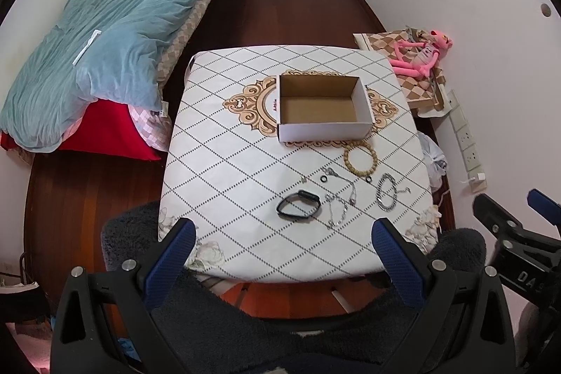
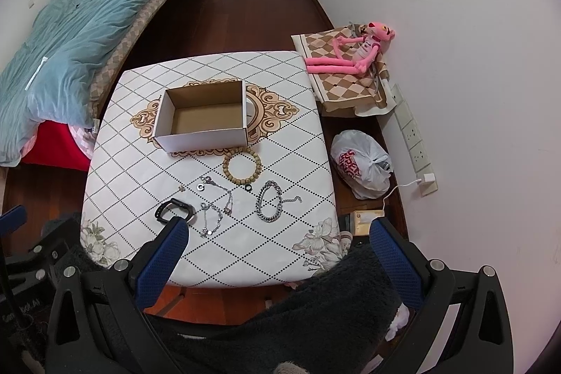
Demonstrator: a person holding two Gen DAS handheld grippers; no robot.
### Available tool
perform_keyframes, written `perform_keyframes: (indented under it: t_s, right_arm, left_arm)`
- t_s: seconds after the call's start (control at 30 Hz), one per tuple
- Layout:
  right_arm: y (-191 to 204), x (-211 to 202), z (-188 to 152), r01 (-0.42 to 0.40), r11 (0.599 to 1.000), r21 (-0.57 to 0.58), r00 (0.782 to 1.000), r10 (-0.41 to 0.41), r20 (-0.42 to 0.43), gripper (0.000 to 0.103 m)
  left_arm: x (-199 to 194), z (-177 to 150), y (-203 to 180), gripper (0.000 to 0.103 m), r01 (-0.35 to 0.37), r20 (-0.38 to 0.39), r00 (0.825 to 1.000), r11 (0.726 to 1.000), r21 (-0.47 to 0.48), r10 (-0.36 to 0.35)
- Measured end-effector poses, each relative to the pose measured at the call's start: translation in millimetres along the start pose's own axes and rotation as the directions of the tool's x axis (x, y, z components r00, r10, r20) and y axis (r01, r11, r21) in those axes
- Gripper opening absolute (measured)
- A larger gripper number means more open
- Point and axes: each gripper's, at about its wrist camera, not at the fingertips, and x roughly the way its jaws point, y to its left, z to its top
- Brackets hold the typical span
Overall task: Organize jewelry
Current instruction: 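Move both tools down toward the jewelry beside the box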
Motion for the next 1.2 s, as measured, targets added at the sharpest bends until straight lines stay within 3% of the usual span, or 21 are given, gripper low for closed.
perform_keyframes:
  t_s: [0.23,0.43,0.7,0.93,1.0,1.07,1.1,1.13,1.17,1.2]
  right_arm:
    - [-10.9,53.8,10.7,0.002,0.997,0.077,0.998,0.003,-0.058,0.103]
    - [-16.7,116.5,6.1,0.028,0.993,0.116,0.987,-0.009,-0.157,0.103]
    - [-23.0,185.8,-8.5,0.044,0.985,0.168,0.965,0.001,-0.264,0.103]
    - [-18.9,226.8,-19.7,0.063,0.982,0.179,0.945,0.000,-0.328,0.103]
    - [-17.4,231.4,-19.7,0.066,0.982,0.178,0.942,-0.002,-0.334,0.103]
    - [-15.3,235.5,-19.6,0.066,0.982,0.176,0.941,-0.003,-0.339,0.103]
    - [-15.1,236.1,-19.6,0.066,0.982,0.176,0.940,-0.001,-0.342,0.103]
    - [-14.4,237.5,-19.6,0.065,0.982,0.175,0.940,-0.001,-0.342,0.103]
    - [-13.3,238.4,-19.1,0.066,0.983,0.174,0.939,-0.003,-0.343,0.103]
    - [-13.2,239.5,-18.6,0.066,0.983,0.172,0.939,-0.003,-0.344,0.103]
  left_arm:
    - [58.2,18.7,14.6,0.102,-0.036,-0.027,0.999,0.999,-0.026,0.036]
    - [128.5,14.1,22.2,0.102,-0.050,-0.126,0.991,0.999,-0.022,0.047]
    - [203.1,-6.4,22.9,0.101,-0.029,-0.257,0.966,0.999,-0.013,0.025]
    - [239.2,-15.7,22.4,0.087,0.021,-0.302,0.953,0.999,-0.026,-0.028]
    - [246.2,-17.7,19.9,0.080,0.032,-0.308,0.951,0.999,-0.020,-0.037]
    - [253.8,-19.2,18.0,0.054,0.044,-0.316,0.947,0.999,-0.017,-0.047]
    - [257.5,-20.3,17.4,0.047,0.049,-0.323,0.945,0.999,-0.017,-0.052]
    - [257.1,-20.3,16.8,0.039,0.046,-0.305,0.951,0.999,-0.012,-0.047]
    - [256.1,-19.4,16.4,0.021,0.057,-0.283,0.957,0.998,-0.007,-0.057]
    - [256.5,-18.6,16.2,0.013,0.073,-0.279,0.958,0.997,-0.009,-0.073]
